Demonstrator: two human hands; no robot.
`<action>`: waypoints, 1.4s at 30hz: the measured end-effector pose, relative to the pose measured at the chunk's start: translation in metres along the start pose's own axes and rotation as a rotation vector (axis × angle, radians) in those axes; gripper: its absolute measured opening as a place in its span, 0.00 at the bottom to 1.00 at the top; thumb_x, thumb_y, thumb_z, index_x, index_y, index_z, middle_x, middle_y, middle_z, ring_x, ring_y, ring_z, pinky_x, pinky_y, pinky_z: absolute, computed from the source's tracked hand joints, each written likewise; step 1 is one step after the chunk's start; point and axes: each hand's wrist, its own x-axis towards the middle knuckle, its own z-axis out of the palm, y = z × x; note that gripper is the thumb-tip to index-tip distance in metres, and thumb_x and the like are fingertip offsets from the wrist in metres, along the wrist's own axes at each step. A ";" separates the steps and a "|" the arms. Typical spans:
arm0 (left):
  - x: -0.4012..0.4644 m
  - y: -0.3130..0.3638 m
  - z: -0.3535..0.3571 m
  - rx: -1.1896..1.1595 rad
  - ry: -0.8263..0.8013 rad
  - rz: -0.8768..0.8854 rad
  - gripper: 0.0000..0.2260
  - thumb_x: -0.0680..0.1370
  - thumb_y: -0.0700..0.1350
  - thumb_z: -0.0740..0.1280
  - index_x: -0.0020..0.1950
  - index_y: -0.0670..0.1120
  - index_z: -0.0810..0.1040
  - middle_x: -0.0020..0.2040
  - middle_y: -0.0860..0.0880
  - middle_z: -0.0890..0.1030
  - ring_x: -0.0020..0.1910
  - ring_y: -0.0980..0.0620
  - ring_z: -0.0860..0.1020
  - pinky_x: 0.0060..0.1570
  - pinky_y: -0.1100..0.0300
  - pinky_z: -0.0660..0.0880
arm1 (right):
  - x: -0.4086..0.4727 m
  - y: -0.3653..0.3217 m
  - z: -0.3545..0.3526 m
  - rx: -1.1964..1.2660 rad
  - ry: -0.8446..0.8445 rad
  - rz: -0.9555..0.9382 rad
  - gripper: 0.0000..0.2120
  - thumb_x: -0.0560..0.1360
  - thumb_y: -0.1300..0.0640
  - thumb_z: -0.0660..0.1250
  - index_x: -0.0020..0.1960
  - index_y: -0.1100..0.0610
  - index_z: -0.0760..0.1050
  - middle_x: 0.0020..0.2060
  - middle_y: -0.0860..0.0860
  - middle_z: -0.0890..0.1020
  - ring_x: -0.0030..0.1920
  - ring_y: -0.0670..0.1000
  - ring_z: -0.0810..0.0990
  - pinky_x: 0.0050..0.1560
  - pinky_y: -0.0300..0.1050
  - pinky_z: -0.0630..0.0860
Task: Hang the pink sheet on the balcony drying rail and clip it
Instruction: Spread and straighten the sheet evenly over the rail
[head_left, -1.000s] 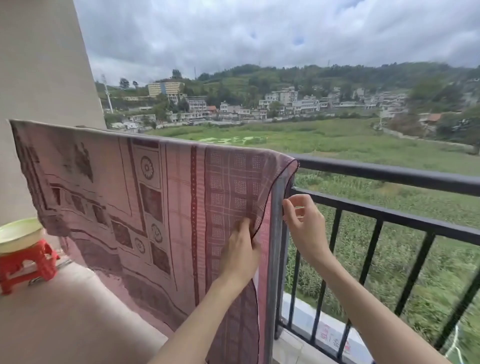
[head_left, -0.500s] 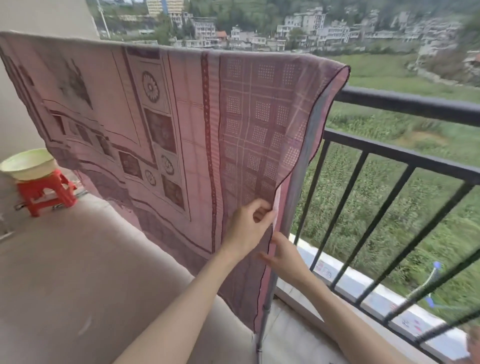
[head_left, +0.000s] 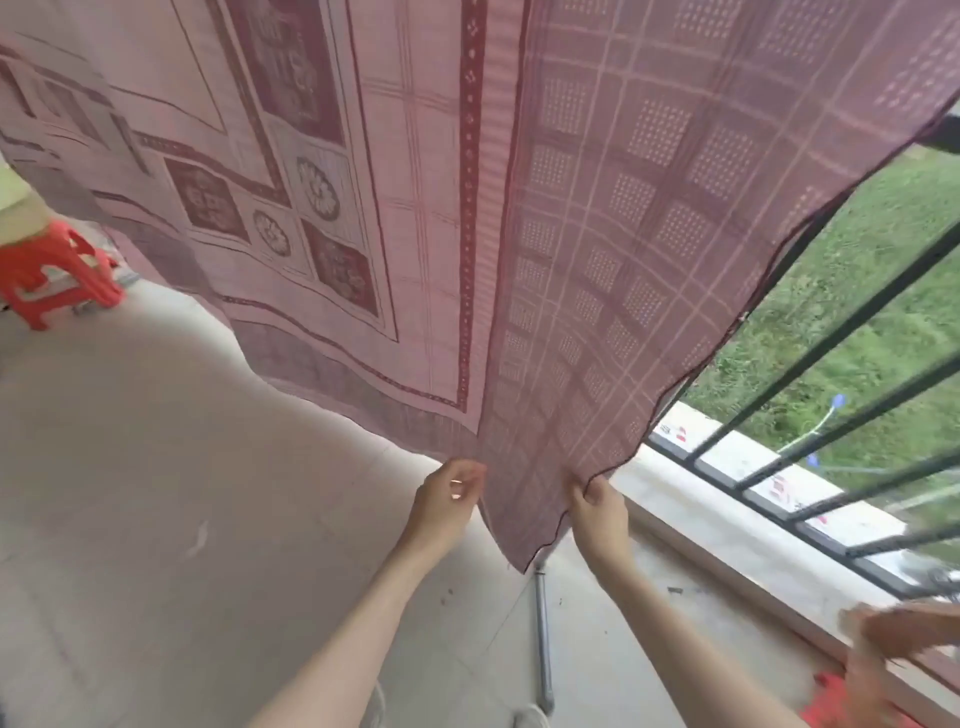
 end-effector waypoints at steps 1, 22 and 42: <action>0.007 -0.014 -0.005 -0.007 -0.026 -0.039 0.05 0.78 0.42 0.63 0.50 0.48 0.78 0.50 0.51 0.80 0.48 0.49 0.79 0.43 0.62 0.72 | 0.002 0.007 0.010 0.044 0.026 0.034 0.14 0.78 0.57 0.60 0.34 0.61 0.66 0.30 0.52 0.69 0.35 0.53 0.66 0.33 0.48 0.61; 0.195 -0.248 0.029 -0.392 -0.319 -0.416 0.12 0.76 0.55 0.63 0.50 0.47 0.72 0.56 0.48 0.74 0.55 0.46 0.74 0.52 0.51 0.75 | 0.086 0.217 0.185 0.750 0.290 0.258 0.24 0.60 0.51 0.70 0.51 0.63 0.77 0.39 0.55 0.81 0.39 0.53 0.78 0.37 0.44 0.73; 0.293 -0.363 0.086 -0.993 -0.220 -0.133 0.07 0.77 0.44 0.64 0.39 0.47 0.74 0.29 0.56 0.80 0.37 0.57 0.75 0.42 0.62 0.71 | 0.145 0.334 0.249 1.082 0.258 -0.050 0.09 0.78 0.59 0.61 0.41 0.54 0.76 0.37 0.47 0.82 0.45 0.52 0.80 0.51 0.47 0.73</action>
